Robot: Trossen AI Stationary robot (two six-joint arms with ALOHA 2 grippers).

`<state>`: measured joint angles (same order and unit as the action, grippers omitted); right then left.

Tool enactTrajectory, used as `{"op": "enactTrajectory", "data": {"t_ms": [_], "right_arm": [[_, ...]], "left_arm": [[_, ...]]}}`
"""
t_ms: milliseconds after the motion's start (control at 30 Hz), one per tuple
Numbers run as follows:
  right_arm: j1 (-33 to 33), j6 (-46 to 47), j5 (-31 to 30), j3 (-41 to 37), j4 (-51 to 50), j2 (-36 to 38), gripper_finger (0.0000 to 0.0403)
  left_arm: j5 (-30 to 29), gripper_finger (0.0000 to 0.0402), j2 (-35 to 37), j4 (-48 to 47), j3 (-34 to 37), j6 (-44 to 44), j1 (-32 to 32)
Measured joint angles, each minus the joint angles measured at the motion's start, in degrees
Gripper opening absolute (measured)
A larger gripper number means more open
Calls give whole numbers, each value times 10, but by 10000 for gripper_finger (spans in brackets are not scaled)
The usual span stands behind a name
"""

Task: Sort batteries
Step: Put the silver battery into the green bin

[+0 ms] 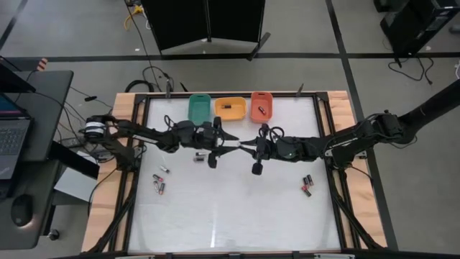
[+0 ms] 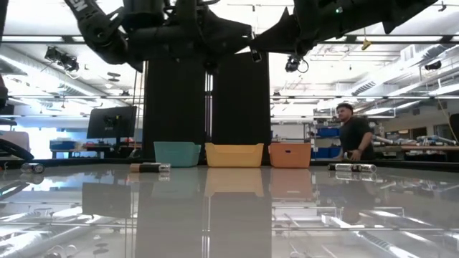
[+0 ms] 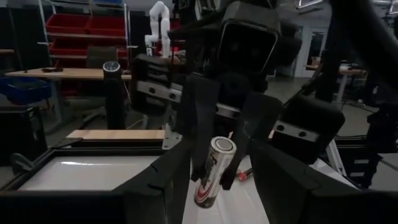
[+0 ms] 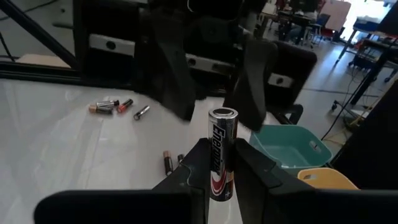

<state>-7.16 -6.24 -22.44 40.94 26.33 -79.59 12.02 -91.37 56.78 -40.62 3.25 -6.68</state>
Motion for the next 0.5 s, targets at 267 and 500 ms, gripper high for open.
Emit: {"op": "enactTrajectory", "data": {"t_ms": [267, 500], "right_arm": [[0, -1, 1, 0, 0, 0, 55], [-1, -12, 1, 0, 8, 0, 55]], "left_arm": [[27, 175, -22, 6, -21, -1, 0], [24, 141, -28, 11, -21, -22, 4]]}}
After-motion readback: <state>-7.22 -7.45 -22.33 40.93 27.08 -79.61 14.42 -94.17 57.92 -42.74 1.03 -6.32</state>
